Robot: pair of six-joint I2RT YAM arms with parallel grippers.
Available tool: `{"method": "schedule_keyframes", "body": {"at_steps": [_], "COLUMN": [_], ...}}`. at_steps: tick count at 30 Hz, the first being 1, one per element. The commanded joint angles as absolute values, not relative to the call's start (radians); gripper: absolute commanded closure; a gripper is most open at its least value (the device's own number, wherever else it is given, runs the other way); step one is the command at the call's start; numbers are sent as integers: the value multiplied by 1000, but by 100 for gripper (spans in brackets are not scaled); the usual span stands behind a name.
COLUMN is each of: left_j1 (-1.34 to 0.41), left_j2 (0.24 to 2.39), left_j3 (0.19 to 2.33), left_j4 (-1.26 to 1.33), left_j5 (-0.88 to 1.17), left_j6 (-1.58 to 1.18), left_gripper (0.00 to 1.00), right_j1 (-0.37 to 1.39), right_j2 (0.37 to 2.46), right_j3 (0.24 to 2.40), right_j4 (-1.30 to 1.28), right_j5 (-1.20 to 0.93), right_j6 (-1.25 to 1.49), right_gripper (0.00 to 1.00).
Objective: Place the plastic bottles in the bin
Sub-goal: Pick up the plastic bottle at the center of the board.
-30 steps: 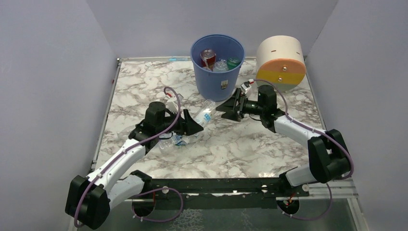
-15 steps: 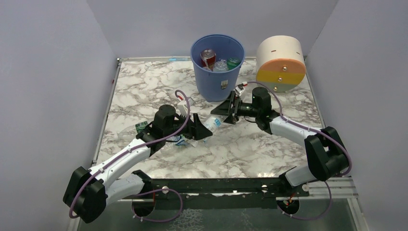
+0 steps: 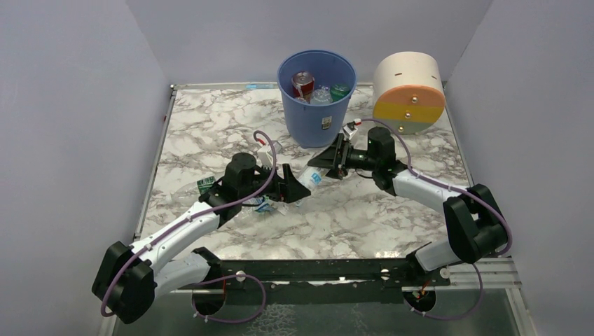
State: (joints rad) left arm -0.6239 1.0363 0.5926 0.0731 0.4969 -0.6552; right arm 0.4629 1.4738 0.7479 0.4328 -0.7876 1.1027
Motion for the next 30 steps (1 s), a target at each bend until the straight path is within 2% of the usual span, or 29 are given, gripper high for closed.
{"method": "schedule_keyframes", "body": {"at_steps": [1,2,3,22,30], "left_j1": [-624,-624,-624,-624,-624], "left_j2": [1022,1014,1009,826,711], "left_j3": [593,597,603,809,751], "left_j4": [73,64,53,-253,-315], "left_j5": [447,443,443,323,306], "left_j6": [-648,-644,-640,-588,-622], "left_gripper": [13,3,1,1,1], "right_j1": [469,469,469,469,469], "right_j2": [1449,1447,1443,1366,1313], "right_j3": [743,744,746,791,859], "right_j4": [448,441,434,274,124], "right_j5": [-769,-767,-765,-724,-708], "right_j6": [1075,1071,1066,962,875], "right_gripper": [38,38,38,41,41]}}
